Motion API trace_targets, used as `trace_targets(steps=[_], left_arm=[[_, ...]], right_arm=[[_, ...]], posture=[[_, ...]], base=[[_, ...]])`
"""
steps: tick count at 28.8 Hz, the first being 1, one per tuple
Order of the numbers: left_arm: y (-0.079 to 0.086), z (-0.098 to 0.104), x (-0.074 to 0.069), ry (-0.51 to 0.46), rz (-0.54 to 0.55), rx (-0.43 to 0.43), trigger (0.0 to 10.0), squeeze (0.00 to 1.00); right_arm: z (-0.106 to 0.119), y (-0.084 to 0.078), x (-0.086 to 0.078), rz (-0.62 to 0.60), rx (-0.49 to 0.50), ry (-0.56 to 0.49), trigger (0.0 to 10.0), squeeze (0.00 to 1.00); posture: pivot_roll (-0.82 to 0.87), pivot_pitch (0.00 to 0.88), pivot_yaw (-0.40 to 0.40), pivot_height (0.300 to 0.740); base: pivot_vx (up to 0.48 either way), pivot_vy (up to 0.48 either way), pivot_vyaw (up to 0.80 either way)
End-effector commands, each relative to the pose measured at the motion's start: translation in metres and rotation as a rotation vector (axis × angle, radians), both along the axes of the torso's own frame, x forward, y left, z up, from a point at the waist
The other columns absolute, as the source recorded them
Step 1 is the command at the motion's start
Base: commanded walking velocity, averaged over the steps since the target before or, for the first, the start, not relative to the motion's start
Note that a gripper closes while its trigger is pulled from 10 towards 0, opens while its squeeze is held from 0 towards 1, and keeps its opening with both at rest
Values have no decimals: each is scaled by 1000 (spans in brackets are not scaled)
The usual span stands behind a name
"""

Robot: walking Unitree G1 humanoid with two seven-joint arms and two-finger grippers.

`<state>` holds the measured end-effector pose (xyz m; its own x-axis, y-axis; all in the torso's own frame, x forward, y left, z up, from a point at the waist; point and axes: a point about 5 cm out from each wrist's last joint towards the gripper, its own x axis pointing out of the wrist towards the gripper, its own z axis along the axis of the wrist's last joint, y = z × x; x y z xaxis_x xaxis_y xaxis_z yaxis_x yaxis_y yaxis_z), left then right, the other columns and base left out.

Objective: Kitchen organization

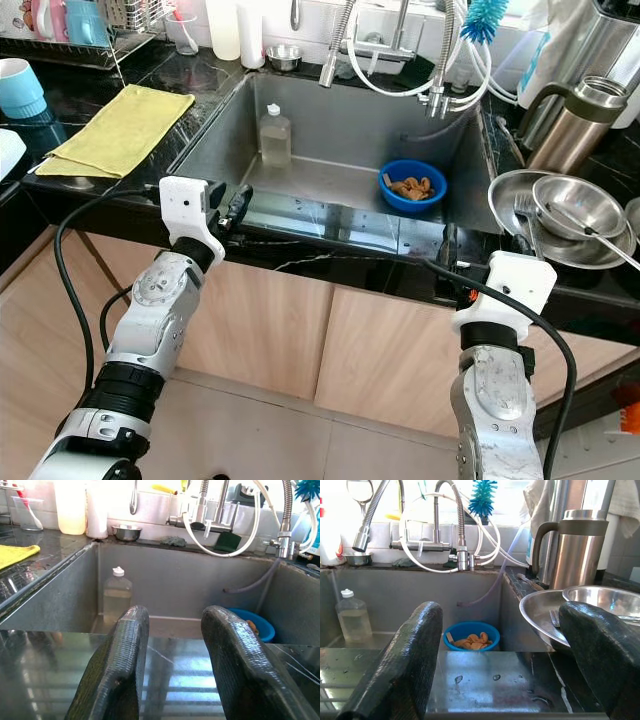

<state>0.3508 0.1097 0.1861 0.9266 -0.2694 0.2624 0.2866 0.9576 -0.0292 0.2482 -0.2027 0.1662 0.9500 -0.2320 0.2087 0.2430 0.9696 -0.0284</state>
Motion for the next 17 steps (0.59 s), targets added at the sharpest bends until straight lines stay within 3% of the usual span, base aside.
trace_targets(steps=[1,17], left_arm=[[-3,2,1,-8,-11,-1,10000,0],[-4,3,1,-15,-15,-3,10000,0]], right_arm=[[-1,-1,0,-5,1,5,10000,0],[-2,2,1,8,8,5,10000,0]], posture=[[84,101,-72,740],[87,96,-73,740]], base=[[274,0,0],[295,0,0]])
